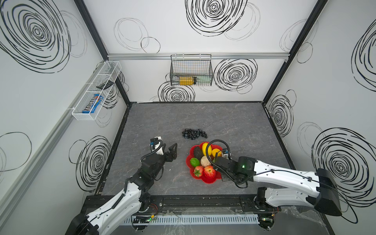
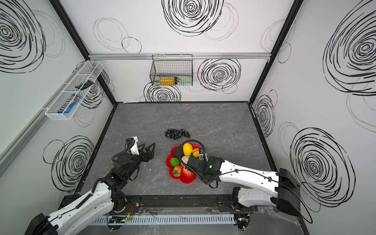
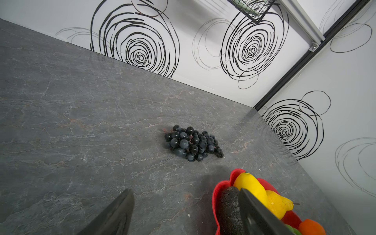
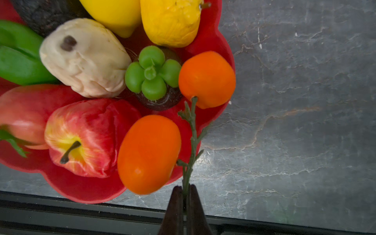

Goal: Arrange fruit in a fruit bowl
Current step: Place the fruits in the fruit bowl.

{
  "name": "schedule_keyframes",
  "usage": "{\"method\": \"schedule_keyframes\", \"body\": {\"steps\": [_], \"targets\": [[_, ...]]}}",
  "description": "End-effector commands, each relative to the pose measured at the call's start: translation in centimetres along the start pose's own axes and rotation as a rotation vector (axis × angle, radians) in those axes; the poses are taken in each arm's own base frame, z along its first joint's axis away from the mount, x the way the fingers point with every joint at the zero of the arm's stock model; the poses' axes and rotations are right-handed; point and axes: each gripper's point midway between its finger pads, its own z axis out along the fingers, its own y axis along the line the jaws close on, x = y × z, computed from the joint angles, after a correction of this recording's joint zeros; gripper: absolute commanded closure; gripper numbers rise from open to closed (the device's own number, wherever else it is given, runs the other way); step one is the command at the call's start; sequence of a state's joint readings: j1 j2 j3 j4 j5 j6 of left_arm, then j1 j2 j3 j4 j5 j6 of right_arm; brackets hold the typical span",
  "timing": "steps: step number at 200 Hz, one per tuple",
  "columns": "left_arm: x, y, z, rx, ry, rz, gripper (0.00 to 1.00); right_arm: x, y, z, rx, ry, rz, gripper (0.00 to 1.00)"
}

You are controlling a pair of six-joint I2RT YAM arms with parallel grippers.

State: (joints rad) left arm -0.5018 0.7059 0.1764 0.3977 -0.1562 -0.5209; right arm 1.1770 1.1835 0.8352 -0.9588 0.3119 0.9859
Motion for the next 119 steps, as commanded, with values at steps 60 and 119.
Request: {"method": "schedule_keyframes", "body": {"steps": [60,119], "targets": [[-0.7,-0.1,0.1,0.023,-0.037,-0.012,0.15,1.8,-1.7,1.4,0.102,0.05,-0.041,1.0],[-0.6,0.3,0.2,0.019,-0.034,-0.023,0.15,1.7,-0.9,2.0,0.122,0.045,-0.089,1.0]]}}
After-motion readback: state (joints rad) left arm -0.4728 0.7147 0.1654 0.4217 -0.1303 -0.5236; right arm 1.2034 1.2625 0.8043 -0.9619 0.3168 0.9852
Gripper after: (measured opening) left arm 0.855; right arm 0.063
